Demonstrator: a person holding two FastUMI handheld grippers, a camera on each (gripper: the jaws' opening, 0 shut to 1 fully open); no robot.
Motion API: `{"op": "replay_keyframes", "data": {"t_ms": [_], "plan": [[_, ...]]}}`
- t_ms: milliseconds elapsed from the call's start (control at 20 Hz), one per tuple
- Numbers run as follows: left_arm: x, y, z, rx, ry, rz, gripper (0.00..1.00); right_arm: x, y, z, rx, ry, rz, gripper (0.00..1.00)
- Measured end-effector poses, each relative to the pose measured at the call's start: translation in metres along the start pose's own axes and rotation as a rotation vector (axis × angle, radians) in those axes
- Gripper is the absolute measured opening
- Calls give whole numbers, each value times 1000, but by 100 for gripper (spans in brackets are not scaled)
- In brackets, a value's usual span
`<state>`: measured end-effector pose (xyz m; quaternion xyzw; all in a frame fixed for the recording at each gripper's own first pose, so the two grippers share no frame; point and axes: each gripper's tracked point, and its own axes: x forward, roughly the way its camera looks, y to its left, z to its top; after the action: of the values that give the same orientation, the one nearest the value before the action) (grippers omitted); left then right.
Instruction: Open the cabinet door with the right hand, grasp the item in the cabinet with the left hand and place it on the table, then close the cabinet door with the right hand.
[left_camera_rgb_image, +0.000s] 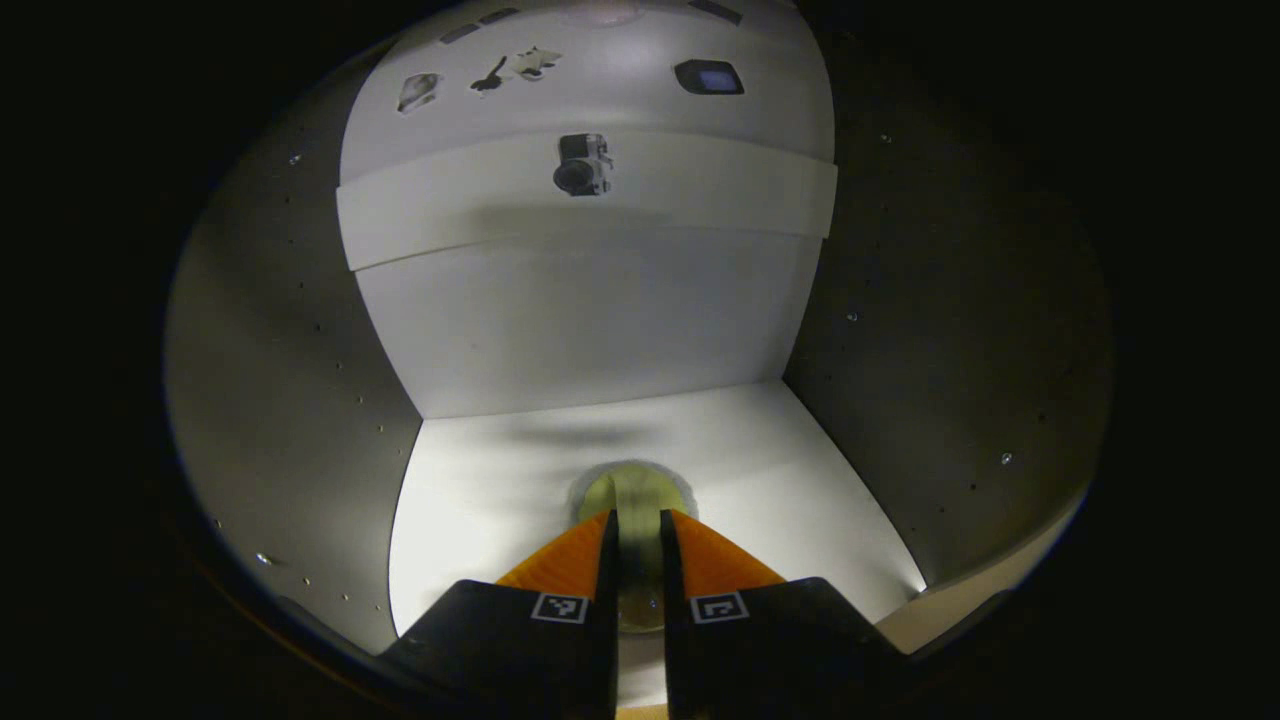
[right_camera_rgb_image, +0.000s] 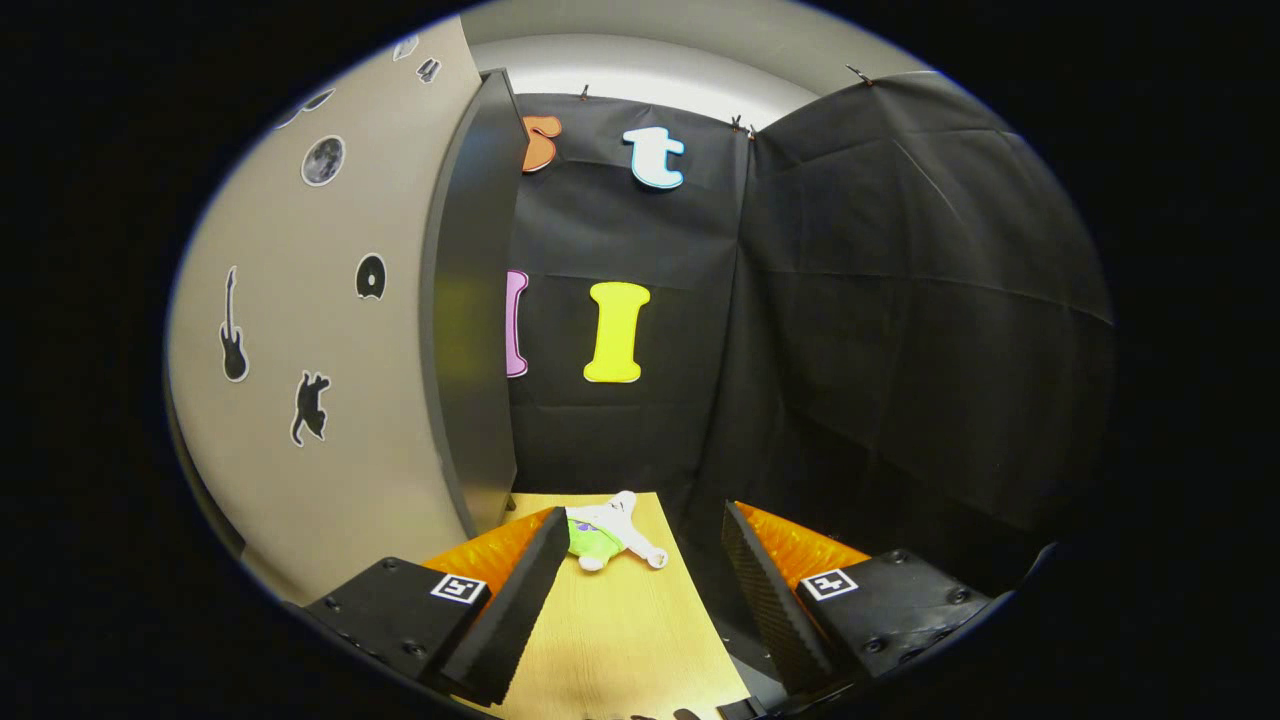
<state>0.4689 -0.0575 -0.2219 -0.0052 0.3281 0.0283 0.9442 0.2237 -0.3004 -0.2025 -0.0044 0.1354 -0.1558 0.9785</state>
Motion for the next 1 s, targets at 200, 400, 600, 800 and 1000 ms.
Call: {"op": "replay_keyframes", "data": {"t_ms": [200,400,600,800,1000], "plan": [[-42,-2,2,-36,-60,-19,22,-12,10,4,-5,-12,22,98],[-99,-4,-16,-63,-116,-31,23,-37,22,10,-9,-37,37,98],[-165,-12,-70,-55,-139,-58,24,-72,31,8,16,-54,41,98],[-215,-25,-148,-57,-98,-94,22,-115,47,2,33,-60,63,98],[-246,-27,-215,-96,-51,-101,22,-157,52,-15,11,-60,35,98]]}}
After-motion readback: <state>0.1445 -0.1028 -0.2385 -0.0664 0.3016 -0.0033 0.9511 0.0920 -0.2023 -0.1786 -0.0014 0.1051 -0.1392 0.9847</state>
